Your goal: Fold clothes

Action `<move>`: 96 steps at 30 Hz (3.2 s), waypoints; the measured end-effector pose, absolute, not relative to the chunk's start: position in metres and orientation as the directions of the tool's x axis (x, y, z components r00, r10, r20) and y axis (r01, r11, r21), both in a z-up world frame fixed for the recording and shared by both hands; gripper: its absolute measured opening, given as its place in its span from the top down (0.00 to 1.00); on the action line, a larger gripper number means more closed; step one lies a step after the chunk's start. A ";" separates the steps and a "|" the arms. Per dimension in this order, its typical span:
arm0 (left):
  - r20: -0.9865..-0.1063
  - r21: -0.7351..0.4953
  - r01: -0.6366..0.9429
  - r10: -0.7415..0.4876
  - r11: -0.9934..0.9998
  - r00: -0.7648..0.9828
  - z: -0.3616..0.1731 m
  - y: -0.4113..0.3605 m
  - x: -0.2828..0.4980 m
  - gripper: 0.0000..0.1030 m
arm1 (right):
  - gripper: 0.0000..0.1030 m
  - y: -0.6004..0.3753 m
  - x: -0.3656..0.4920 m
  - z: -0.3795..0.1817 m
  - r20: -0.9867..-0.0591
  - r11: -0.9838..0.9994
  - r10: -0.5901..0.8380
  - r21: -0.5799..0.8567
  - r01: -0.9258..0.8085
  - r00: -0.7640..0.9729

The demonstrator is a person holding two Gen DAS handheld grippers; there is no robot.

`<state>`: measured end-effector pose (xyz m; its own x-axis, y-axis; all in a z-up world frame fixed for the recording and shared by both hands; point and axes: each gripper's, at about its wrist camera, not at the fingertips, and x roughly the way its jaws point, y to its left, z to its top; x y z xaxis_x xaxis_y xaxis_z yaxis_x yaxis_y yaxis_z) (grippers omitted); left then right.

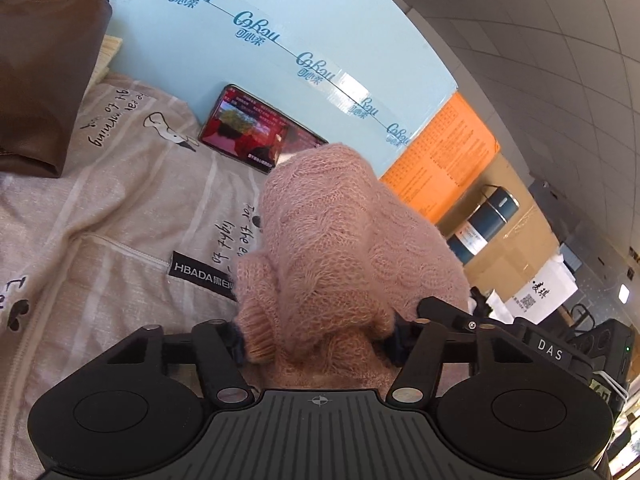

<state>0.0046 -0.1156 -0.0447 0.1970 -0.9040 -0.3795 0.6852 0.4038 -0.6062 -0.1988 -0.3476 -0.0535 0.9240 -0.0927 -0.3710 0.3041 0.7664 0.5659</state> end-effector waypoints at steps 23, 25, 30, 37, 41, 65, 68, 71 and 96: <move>-0.033 -0.375 0.551 -0.605 0.745 0.795 0.042 0.081 0.044 0.52 | 0.61 -0.172 -0.033 0.021 -0.168 0.827 0.227 0.553 -0.099 0.959; -0.033 -0.353 0.535 -0.581 0.768 0.813 0.047 0.083 0.061 0.52 | 0.61 -0.162 -0.012 0.025 -0.159 0.840 0.223 0.533 -0.107 0.962; -0.052 -0.348 0.501 -0.550 0.792 0.834 0.051 0.081 0.102 0.49 | 0.61 -0.154 0.039 0.033 -0.160 0.851 0.202 0.518 -0.092 0.966; -0.159 -0.443 0.387 -0.496 0.809 0.854 0.028 0.082 0.155 0.15 | 0.49 -0.161 0.086 0.022 -0.244 0.892 0.129 0.452 -0.004 0.961; -0.204 -0.408 0.307 -0.414 0.860 0.887 0.017 0.082 0.174 0.10 | 0.31 -0.168 0.108 0.011 -0.298 0.909 0.080 0.413 0.053 0.951; -0.115 -0.276 0.213 -0.252 0.937 0.961 0.012 0.064 0.160 0.00 | 0.03 -0.168 0.095 -0.008 -0.200 0.962 0.016 0.271 0.040 0.980; -0.092 -0.266 0.215 -0.247 0.940 0.965 0.022 0.060 0.134 0.00 | 0.00 -0.166 0.075 -0.001 -0.169 0.971 0.023 0.238 0.019 0.985; -0.093 -0.254 0.217 -0.247 0.942 0.965 0.027 0.058 0.107 0.00 | 0.00 -0.167 0.058 0.005 -0.169 0.969 0.042 0.247 0.001 0.985; 0.029 -0.021 -0.108 0.109 0.994 0.994 0.006 -0.004 -0.008 0.00 | 0.00 -0.193 -0.029 -0.010 -0.038 0.974 -0.026 0.223 0.034 0.999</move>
